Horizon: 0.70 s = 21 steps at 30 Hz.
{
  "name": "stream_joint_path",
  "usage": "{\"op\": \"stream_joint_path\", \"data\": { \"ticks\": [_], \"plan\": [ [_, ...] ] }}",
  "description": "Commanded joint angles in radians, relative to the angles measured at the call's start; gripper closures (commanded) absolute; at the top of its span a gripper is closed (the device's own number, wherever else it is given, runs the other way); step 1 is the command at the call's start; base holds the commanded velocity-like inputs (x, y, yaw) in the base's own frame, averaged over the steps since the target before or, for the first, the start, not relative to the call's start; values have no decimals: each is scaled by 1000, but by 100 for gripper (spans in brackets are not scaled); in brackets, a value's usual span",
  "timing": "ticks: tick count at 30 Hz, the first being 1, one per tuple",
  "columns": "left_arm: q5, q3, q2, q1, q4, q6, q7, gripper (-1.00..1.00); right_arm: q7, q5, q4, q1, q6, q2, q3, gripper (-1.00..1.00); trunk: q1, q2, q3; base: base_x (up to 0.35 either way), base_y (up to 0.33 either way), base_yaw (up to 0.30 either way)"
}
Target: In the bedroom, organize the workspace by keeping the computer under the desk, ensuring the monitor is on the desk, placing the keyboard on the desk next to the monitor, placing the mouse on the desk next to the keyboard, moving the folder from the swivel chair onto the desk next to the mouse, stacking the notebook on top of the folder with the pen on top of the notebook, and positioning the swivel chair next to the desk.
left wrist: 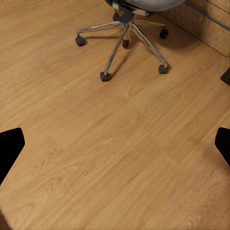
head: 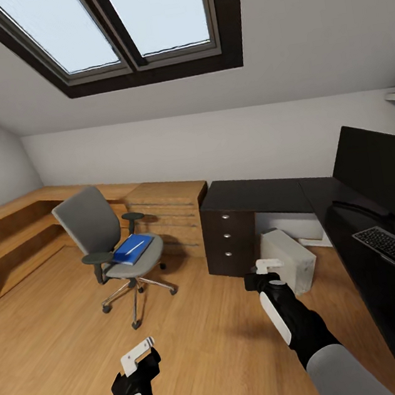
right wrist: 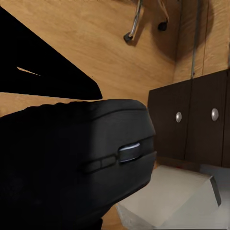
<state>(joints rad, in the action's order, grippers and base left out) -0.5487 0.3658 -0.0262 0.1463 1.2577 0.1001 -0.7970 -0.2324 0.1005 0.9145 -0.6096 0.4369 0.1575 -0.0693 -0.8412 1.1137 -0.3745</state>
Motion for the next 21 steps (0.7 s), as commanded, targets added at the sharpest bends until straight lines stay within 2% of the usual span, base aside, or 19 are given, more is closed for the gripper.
{"op": "stream_joint_path", "data": {
  "ticks": [1, 14, 21],
  "plan": [
    [-2, 3, -2, 1, 2, 6, -7, -100, -7, 12, 1, 0, -7, -1, -3, 100, 4, -6, 2, 2, 2, 0],
    [-2, 5, -3, 1, 2, 6, -4, -100, -7, 13, 0, 1, -41, 2, -4, 100, 54, -97, 43, 8, 0, 0],
    [-2, 5, -3, 1, 2, 6, -4, -100, -8, 13, 0, 1, -41, 2, -4, 100, 81, -146, 65, 313, 0, 0]
  ]
}}
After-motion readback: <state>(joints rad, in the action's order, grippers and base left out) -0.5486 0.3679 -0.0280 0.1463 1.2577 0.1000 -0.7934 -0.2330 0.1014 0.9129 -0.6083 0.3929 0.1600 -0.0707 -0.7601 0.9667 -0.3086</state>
